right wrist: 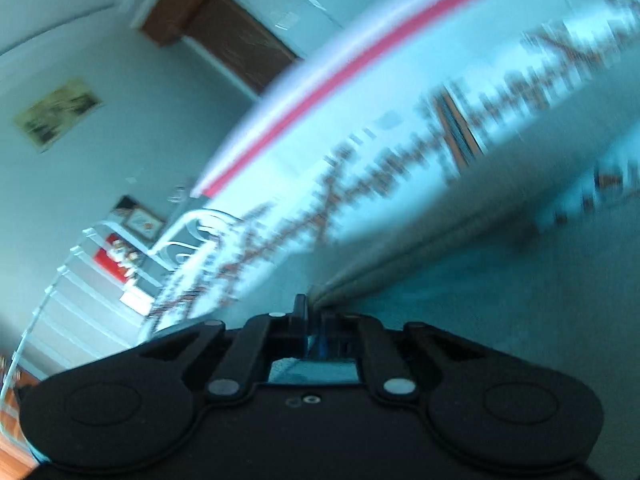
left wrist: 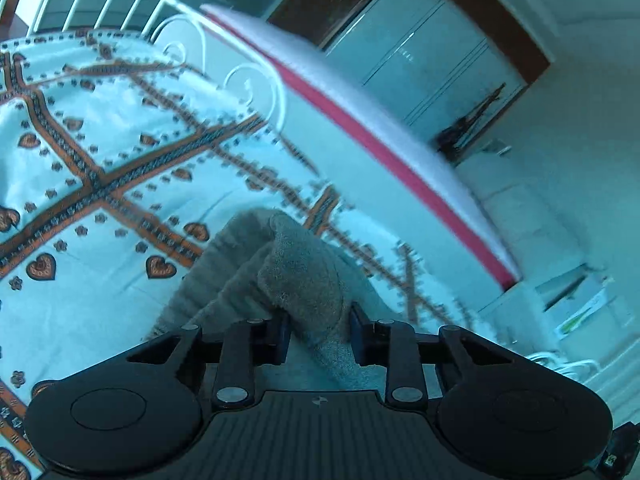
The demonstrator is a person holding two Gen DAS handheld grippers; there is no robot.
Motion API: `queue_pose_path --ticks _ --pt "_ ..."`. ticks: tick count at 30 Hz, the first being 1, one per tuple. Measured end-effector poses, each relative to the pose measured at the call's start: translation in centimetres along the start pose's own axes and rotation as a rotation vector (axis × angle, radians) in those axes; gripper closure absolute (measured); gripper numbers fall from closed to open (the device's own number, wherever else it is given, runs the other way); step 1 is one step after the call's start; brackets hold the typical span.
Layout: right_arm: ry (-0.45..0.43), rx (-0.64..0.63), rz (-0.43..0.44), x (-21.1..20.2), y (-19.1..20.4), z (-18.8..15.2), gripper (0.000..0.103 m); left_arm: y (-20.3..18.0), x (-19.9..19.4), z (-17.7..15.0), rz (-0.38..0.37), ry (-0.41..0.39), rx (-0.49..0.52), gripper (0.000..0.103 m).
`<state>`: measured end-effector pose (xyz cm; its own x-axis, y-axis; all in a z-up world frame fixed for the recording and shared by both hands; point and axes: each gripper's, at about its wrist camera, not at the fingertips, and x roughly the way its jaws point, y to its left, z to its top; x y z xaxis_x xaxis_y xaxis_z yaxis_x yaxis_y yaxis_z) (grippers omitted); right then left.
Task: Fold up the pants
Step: 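Lift the cuffs with both tools and fold them toward the waistband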
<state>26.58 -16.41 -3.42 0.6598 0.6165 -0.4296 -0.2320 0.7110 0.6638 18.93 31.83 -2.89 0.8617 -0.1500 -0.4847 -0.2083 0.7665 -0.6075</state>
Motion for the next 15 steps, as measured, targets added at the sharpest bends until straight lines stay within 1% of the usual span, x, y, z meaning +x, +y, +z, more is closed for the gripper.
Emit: queue_pose_path --ticks 2,3,4,6,7,8,9,10,11,12,14,15 --pt "-0.019 -0.062 0.047 -2.4 1.3 0.1 0.103 0.5 -1.8 -0.5 -0.002 -0.006 0.000 0.073" --pt "-0.011 -0.075 0.067 -3.4 1.6 -0.4 0.103 0.8 -2.3 -1.1 0.020 0.007 0.009 0.073" --pt "0.011 -0.095 0.069 -4.0 1.8 -1.3 0.103 1.3 -2.2 -1.9 0.061 0.028 0.035 0.073" --pt "0.081 -0.158 0.018 -3.5 1.7 -3.6 0.103 2.7 -1.1 -3.9 0.148 0.106 0.057 0.073" --pt "0.133 -0.176 -0.018 -2.5 1.2 -5.2 0.103 3.6 -0.7 -4.7 0.164 0.117 0.053 0.073" --pt "0.200 -0.176 -0.057 -1.3 0.5 -6.6 0.101 4.1 -0.9 -5.1 0.144 0.097 0.030 0.073" --pt "0.260 -0.157 -0.094 -0.3 -0.3 -7.6 0.096 4.5 -1.3 -5.2 0.120 0.078 -0.018 0.072" --pt "0.253 -0.127 -0.090 -0.1 -1.1 -8.1 0.097 4.6 -1.4 -5.0 0.111 0.074 -0.045 0.071" --pt "0.211 -0.090 -0.063 -0.6 -1.8 -8.3 0.096 4.5 -1.4 -4.9 0.115 0.077 -0.037 0.071" --pt "0.184 -0.054 -0.073 -0.9 -2.2 -8.2 0.092 4.1 -1.3 -4.7 0.127 0.087 -0.012 0.070" --pt "0.148 0.006 -0.097 -1.1 -2.9 -7.9 0.091 3.5 -0.7 -4.4 0.152 0.101 0.025 0.069" --pt "0.148 0.032 -0.104 -0.9 -3.2 -7.8 0.091 3.4 -0.5 -4.3 0.161 0.103 0.026 0.069"
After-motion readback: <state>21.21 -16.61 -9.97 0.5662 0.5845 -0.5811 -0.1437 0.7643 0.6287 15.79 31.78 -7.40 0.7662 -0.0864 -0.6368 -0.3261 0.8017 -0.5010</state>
